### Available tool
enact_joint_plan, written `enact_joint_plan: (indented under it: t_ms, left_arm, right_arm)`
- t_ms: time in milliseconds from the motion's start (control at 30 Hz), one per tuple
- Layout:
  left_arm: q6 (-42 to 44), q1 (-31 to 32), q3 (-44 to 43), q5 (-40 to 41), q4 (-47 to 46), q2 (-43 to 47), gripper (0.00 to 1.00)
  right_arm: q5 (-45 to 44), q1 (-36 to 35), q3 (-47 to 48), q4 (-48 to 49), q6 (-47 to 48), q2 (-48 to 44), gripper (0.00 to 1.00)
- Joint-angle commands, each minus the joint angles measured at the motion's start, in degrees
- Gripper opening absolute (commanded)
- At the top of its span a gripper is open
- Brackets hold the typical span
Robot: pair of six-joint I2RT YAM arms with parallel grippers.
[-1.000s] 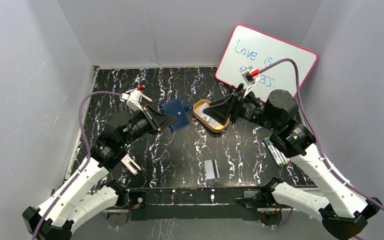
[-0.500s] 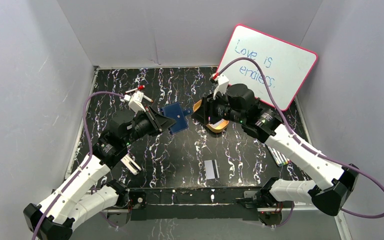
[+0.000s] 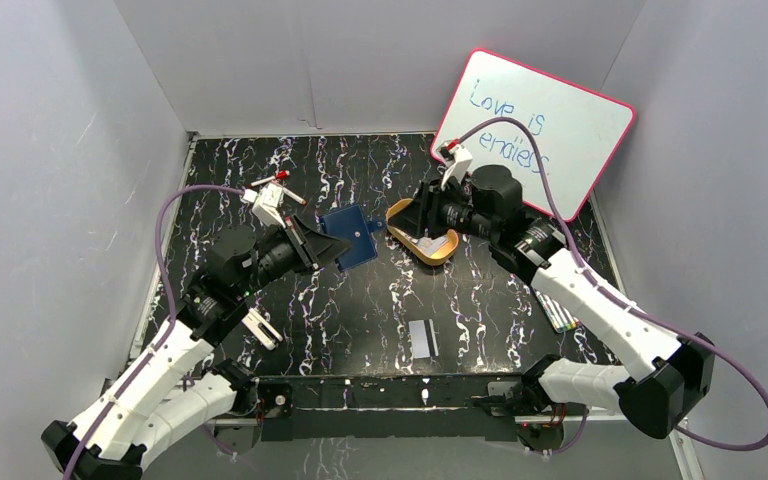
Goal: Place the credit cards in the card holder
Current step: Adjust the card holder, then close the card holder.
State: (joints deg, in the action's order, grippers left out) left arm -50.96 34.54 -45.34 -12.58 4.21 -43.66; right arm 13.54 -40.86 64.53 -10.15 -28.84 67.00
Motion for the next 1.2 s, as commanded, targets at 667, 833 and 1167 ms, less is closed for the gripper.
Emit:
enact_joint_plan:
  t_ms: [667, 833, 1167]
  left_arm:
    - [2.3, -0.27, -0.29, -7.27, -3.93, 2.95, 0.0]
    - [2.5, -0.27, -0.14, -7.9, -3.94, 3.27, 0.0]
    - [2.43, -0.27, 0.08, -7.7, -3.87, 3.81, 0.0]
  right_arm:
    - [16.26, 2.83, 3.47, 3.12, -1.93, -1.91, 0.36]
    - [15.77, 2.83, 3.89, 2.62, -1.97, -1.29, 0.31]
    - [15.77, 2.81, 4.2, 1.99, -1.83, -1.17, 0.23]
